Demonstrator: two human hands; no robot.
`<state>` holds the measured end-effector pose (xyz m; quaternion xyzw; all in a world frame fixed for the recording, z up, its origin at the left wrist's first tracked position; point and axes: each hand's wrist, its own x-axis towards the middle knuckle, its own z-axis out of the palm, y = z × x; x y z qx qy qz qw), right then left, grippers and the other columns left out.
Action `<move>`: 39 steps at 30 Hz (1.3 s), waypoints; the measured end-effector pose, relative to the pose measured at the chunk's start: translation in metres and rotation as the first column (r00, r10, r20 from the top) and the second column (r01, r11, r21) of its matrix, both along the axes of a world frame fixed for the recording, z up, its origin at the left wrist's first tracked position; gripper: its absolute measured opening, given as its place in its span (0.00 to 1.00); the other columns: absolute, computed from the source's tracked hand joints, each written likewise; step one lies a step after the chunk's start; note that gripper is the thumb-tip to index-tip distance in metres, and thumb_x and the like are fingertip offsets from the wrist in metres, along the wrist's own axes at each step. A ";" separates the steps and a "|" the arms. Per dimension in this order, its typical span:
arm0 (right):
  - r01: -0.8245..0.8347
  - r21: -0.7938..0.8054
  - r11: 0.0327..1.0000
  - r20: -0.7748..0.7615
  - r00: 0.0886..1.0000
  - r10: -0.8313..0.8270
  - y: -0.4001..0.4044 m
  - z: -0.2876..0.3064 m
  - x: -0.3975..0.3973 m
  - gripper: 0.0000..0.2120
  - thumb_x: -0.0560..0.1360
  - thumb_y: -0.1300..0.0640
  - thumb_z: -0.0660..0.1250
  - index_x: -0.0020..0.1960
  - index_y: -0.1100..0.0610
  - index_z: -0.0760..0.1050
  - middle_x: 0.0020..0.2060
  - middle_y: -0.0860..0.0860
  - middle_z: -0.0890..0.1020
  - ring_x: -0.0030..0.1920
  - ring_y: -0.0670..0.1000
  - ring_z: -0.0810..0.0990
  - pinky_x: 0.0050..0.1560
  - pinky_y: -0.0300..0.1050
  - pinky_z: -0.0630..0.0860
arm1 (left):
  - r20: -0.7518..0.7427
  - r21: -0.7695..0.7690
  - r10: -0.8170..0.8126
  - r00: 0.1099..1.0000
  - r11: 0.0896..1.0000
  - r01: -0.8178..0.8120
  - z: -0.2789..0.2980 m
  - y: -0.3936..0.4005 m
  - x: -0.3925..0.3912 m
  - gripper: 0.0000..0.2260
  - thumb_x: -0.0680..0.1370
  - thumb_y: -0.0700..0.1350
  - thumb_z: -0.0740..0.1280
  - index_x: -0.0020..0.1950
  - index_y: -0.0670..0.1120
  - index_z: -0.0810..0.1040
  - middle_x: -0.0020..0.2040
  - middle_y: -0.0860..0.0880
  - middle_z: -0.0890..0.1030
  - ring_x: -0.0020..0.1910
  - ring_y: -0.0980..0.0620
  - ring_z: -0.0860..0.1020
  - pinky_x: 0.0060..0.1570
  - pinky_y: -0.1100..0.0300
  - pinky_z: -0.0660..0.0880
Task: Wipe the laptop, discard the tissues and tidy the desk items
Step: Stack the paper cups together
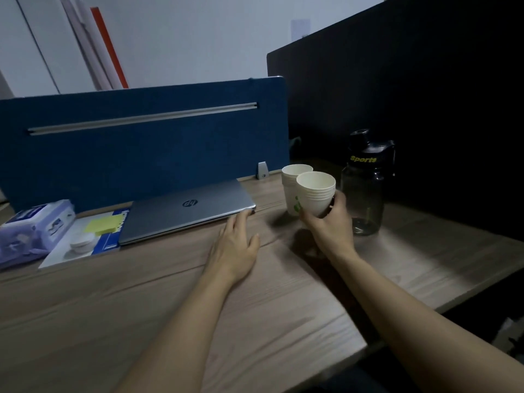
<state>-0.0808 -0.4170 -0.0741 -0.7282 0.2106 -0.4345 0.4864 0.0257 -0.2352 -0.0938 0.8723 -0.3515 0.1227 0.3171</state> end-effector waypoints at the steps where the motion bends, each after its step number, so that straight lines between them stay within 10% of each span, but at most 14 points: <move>1: 0.010 -0.014 1.000 0.041 0.999 -0.010 -0.002 0.001 0.007 0.33 0.65 0.48 0.75 0.66 0.48 0.65 0.56 0.45 0.78 0.55 0.47 0.78 0.52 0.45 0.76 | -0.001 -0.004 -0.009 1.000 1.000 0.009 -0.001 -0.009 0.009 0.24 0.78 0.53 0.61 0.73 0.56 0.59 0.72 0.51 0.68 0.69 0.49 0.69 0.67 0.50 0.68; 13: 0.149 -0.118 0.982 0.324 0.940 -0.104 -0.015 0.014 0.049 0.36 0.68 0.45 0.72 0.71 0.51 0.62 0.63 0.47 0.76 0.61 0.45 0.76 0.60 0.51 0.76 | -0.291 -0.194 -0.290 0.911 0.951 0.241 0.001 -0.114 0.067 0.37 0.69 0.61 0.71 0.74 0.60 0.57 0.69 0.53 0.72 0.62 0.52 0.76 0.62 0.47 0.75; 20: 0.134 -0.127 0.983 0.341 0.936 -0.084 -0.019 0.014 0.051 0.36 0.69 0.48 0.74 0.71 0.53 0.63 0.63 0.50 0.76 0.62 0.47 0.77 0.60 0.56 0.76 | -0.399 -0.357 -0.386 0.832 0.901 0.247 0.003 -0.143 0.075 0.37 0.60 0.57 0.78 0.64 0.62 0.64 0.51 0.61 0.80 0.50 0.64 0.80 0.50 0.61 0.79; 39: -0.431 -0.048 0.901 0.170 0.885 0.433 0.033 0.032 0.039 0.30 0.66 0.47 0.75 0.65 0.45 0.68 0.56 0.45 0.80 0.56 0.45 0.80 0.57 0.50 0.81 | -0.380 -0.219 -0.091 0.920 0.976 0.006 -0.001 0.101 0.058 0.34 0.60 0.65 0.76 0.62 0.66 0.65 0.53 0.68 0.80 0.52 0.70 0.78 0.47 0.72 0.74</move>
